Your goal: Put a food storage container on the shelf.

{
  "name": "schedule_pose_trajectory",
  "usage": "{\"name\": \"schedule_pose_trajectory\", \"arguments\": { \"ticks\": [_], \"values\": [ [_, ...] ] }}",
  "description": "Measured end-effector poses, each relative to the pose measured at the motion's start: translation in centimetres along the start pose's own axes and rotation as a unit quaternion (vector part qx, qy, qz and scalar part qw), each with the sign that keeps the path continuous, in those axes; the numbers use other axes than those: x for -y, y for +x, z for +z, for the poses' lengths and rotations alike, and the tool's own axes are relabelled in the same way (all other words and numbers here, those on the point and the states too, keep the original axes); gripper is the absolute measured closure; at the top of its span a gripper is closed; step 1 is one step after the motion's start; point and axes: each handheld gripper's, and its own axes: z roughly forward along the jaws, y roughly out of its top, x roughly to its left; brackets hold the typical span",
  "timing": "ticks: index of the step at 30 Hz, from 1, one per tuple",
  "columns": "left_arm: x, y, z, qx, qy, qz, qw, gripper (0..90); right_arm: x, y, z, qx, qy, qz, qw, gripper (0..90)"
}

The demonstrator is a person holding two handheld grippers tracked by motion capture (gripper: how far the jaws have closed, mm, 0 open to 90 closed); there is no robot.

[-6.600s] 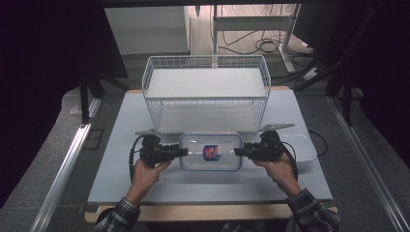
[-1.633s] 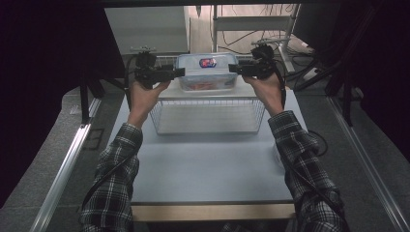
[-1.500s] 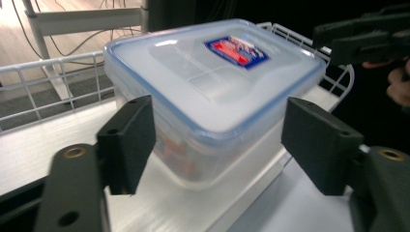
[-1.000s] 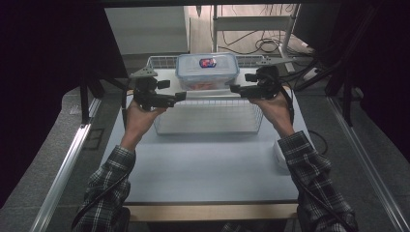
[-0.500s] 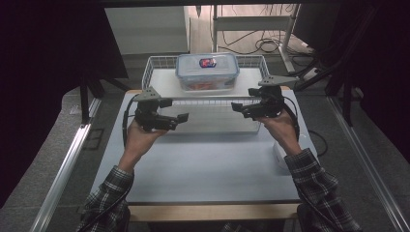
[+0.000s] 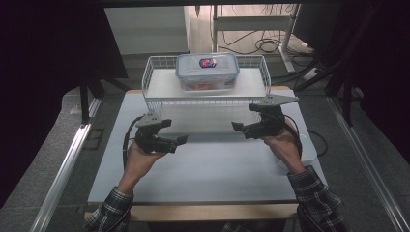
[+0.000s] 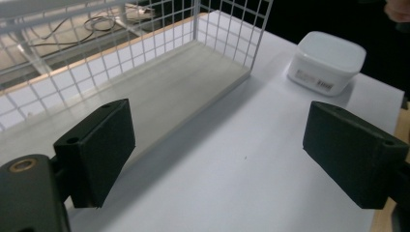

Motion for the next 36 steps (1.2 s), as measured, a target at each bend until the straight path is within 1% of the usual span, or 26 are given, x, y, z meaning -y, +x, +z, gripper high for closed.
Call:
{"name": "schedule_pose_trajectory", "arguments": {
  "ticks": [1, 2, 5, 6, 9, 10, 11, 13, 14, 15, 18, 19, 20, 21, 22, 23, 24, 25, 28, 29, 30, 31, 32, 33, 35, 36],
  "values": [
    [0.0, 0.0, 0.0, 0.000, 0.000, 0.000, 1.0000, 13.2, 0.0, 0.0, 0.0, 0.000, 0.000, 0.000, 1.0000, 5.0],
    [0.6, -0.2, -0.1, -0.007, 0.003, -0.002, 1.0000, 13.3, 0.7, 0.2, 0.0, -0.004, 0.006, 0.004, 1.0000, 4.9],
    [1.0, -0.4, -0.1, -0.004, 0.005, -0.005, 1.0000, 12.8, 1.3, 0.2, -0.1, -0.006, 0.007, 0.006, 0.9999, 4.7],
    [1.4, -0.8, -0.1, -0.008, 0.009, -0.003, 0.9999, 12.2, 2.0, 0.3, -0.2, -0.004, 0.006, 0.009, 0.9999, 4.7],
    [1.7, -1.0, -0.1, -0.005, 0.013, 0.000, 0.9999, 11.6, 2.5, 0.3, -0.2, -0.006, 0.008, 0.008, 0.9999, 4.4],
    [2.0, -1.3, -0.1, -0.007, 0.016, 0.003, 0.9998, 11.4, 3.3, 0.5, -0.4, -0.001, 0.012, 0.008, 0.9999, 4.1],
    [2.4, -1.5, 0.0, -0.004, 0.017, 0.007, 0.9998, 11.4, 3.6, 0.6, -0.4, -0.001, 0.015, 0.006, 0.9999, 3.7],
    [2.6, -1.5, 0.0, 0.000, 0.017, 0.006, 0.9998, 10.8, 4.1, 0.8, -0.4, 0.003, 0.019, 0.001, 0.9998, 2.8],
    [3.1, -1.6, 0.3, 0.006, 0.020, 0.001, 0.9998, 10.5, 4.5, 1.0, -0.4, 0.006, 0.023, -0.001, 0.9997, 2.4],
    [3.1, -1.6, 0.3, 0.006, 0.020, 0.001, 0.9998, 10.1, 4.5, 1.0, -0.4, 0.006, 0.023, -0.001, 0.9997, 2.4],
    [4.1, -1.6, 0.6, 0.014, 0.028, -0.009, 0.9995, 8.3, 5.3, 1.5, -0.5, 0.004, 0.031, 0.002, 0.9995, 1.9],
    [4.1, -1.6, 0.6, 0.014, 0.028, -0.009, 0.9995, 7.9, 5.4, 1.6, -0.5, 0.004, 0.032, 0.004, 0.9995, 1.9],
    [4.5, -1.6, 0.6, 0.013, 0.029, -0.010, 0.9994, 7.0, 5.7, 1.7, -0.6, 0.001, 0.033, 0.011, 0.9994, 1.9],
    [4.8, -1.6, 0.5, 0.013, 0.030, -0.011, 0.9994, 7.0, 5.7, 1.7, -0.6, 0.001, 0.033, 0.011, 0.9994, 1.9],
    [5.3, -1.6, 0.4, 0.009, 0.028, -0.016, 0.9994, 6.8, 6.1, 1.8, -0.7, -0.005, 0.036, 0.019, 0.9991, 2.0],
    [5.3, -1.6, 0.4, 0.009, 0.028, -0.016, 0.9994, 6.6, 6.1, 1.8, -0.7, -0.005, 0.036, 0.019, 0.9991, 2.0],
    [5.9, -1.6, 0.4, 0.014, 0.027, -0.021, 0.9993, 6.0, 6.6, 1.9, -0.8, -0.006, 0.039, 0.023, 0.9990, 2.2],
    [6.2, -1.6, 0.4, 0.013, 0.028, -0.023, 0.9993, 6.0, 6.7, 2.0, -0.8, -0.006, 0.040, 0.022, 0.9989, 2.2],
    [6.6, -1.9, 0.3, 0.002, 0.034, -0.014, 0.9993, 4.7, 7.3, 2.3, -1.0, -0.006, 0.042, 0.022, 0.9989, 2.3],
    [6.6, -1.9, 0.3, 0.002, 0.034, -0.014, 0.9993, 4.2, 7.6, 2.5, -1.1, -0.008, 0.041, 0.018, 0.9989, 2.2],
    [7.0, -2.1, 0.3, -0.002, 0.034, -0.005, 0.9994, 4.0, 7.8, 2.6, -1.2, -0.008, 0.041, 0.018, 0.9989, 2.2],
    [7.0, -2.1, 0.3, -0.002, 0.034, -0.005, 0.9994, 3.9, 7.8, 2.6, -1.2, -0.008, 0.041, 0.018, 0.9989, 2.2],
    [7.4, -2.3, 0.3, -0.004, 0.037, 0.002, 0.9993, 3.4, 8.2, 2.9, -1.3, -0.012, 0.039, 0.017, 0.9990, 2.3],
    [7.4, -2.3, 0.3, -0.004, 0.037, 0.002, 0.9993, 3.2, 8.3, 2.9, -1.4, -0.015, 0.037, 0.017, 0.9990, 2.3],
    [8.0, -2.6, 0.5, -0.011, 0.043, 0.013, 0.9989, 3.2, 8.8, 3.1, -1.4, -0.022, 0.034, 0.017, 0.9990, 2.3],
    [8.1, -2.7, 0.5, -0.013, 0.046, 0.015, 0.9987, 3.0, 9.0, 3.2, -1.4, -0.023, 0.035, 0.015, 0.9990, 2.3]
  ]
}}
